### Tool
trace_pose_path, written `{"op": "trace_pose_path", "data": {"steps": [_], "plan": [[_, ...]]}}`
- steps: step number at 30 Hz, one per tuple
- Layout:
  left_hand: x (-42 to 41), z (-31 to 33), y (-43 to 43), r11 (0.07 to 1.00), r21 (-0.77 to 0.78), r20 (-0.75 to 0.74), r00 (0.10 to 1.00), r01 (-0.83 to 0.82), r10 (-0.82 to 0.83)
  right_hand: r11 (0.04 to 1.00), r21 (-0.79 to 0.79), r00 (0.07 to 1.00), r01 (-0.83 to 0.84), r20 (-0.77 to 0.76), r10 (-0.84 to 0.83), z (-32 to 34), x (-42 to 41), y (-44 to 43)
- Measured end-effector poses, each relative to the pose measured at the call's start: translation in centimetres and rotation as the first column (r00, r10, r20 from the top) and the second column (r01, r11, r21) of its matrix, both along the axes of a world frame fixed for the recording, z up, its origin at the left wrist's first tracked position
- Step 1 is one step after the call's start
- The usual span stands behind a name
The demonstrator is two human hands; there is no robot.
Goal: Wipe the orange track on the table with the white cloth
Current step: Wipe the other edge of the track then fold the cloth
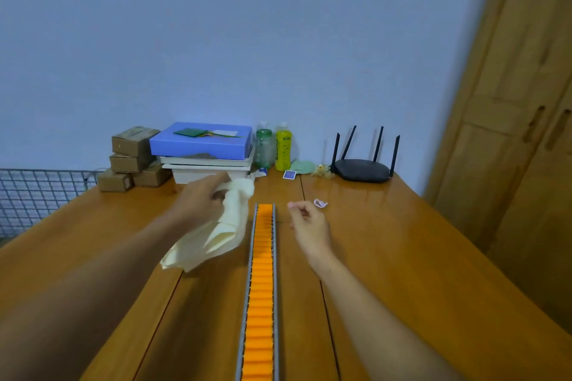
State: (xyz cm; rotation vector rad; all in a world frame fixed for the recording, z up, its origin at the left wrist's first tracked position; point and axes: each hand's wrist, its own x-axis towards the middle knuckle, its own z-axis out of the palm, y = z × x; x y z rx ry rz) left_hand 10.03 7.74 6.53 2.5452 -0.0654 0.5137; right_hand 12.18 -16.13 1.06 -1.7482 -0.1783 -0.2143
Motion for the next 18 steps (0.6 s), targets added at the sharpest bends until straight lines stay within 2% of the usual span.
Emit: {"op": "trace_pose_path", "data": {"steps": [2,4,9,11,14,16,18], "plan": [[2.6,-1.4,0.5,0.989,0.146,0.0,1.0,-0.002,0.002,1.0,-0.012,1.0,0.003,-0.018,-0.003,-1.0,1.6,-0.3],[5.1,-2.8,0.8,0.975,0.223,-0.006,1.0,-0.009,0.01,0.999,-0.039,0.999,0.002,-0.037,-0.003,-2.2,3.1,-0.7],[10.5,-6.2,1.3,0.962,0.267,-0.018,0.998,-0.053,0.06,0.995,-0.099,0.996,-0.016,-0.087,0.007,-5.0,5.9,-0.8],[11.9,-7.5,1.1,0.962,0.266,-0.023,0.997,-0.065,0.074,0.985,-0.158,0.994,-0.073,-0.089,0.059,-5.8,6.4,-0.3],[13.1,-8.9,0.8,0.938,0.342,-0.02,0.998,-0.054,0.064,0.901,-0.405,0.988,-0.153,-0.065,0.139,-6.3,6.8,1.1],[13.6,-9.4,0.7,0.917,0.398,-0.028,0.998,-0.032,0.048,0.794,-0.599,0.991,-0.107,-0.005,0.13,-6.6,7.0,1.9],[13.8,-9.7,0.8,0.897,0.442,-0.056,0.998,-0.002,0.03,0.716,-0.696,0.991,-0.053,0.053,0.125,-6.6,7.0,2.4]]}}
